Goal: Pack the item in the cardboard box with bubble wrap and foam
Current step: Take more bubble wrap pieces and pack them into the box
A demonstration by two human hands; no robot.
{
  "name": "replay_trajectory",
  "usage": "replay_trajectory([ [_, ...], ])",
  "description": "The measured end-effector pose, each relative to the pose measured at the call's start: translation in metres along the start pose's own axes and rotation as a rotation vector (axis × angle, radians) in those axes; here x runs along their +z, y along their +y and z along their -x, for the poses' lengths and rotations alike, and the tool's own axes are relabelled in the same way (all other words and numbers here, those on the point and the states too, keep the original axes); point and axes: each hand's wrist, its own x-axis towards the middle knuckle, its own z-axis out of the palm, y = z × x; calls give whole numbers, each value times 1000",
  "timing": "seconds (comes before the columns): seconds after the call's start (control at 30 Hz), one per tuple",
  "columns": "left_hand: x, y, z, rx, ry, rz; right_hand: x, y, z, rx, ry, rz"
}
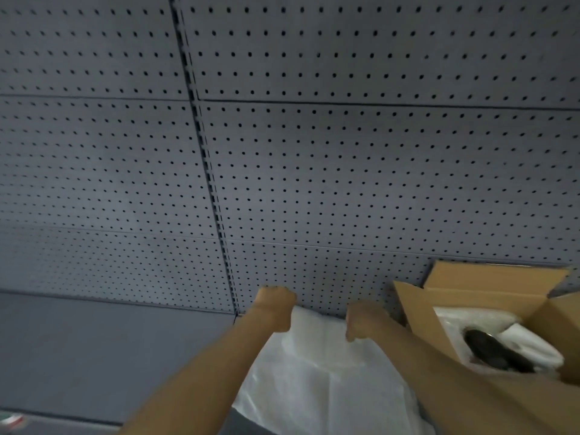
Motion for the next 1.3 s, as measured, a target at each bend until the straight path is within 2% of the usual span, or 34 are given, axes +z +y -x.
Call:
replay_trajectory([
  [0.23, 59, -18, -50, 106, -85, -123, 45, -13, -41, 115, -20, -105],
  [0.4, 91, -19, -75, 157, -136, -64, 78, -10, -60, 271, -19, -161],
  [0.6, 113, -15, -86, 114, -166, 199, 108, 0, -77, 405, -20, -318],
  [0.83, 114, -7, -91, -84, -150, 568, 120, 1, -82, 426, 31, -549],
  [1.07, 110, 5, -99, -144, -112, 909, 107, 0, -78, 518, -117, -1103],
  [1.17, 111, 8, -100, -203, -79, 993, 106, 3, -69, 472, -185, -1217],
  [1.3, 109, 13, -98, -287, -185, 1139, 107, 5, -65, 441, -163, -1254],
])
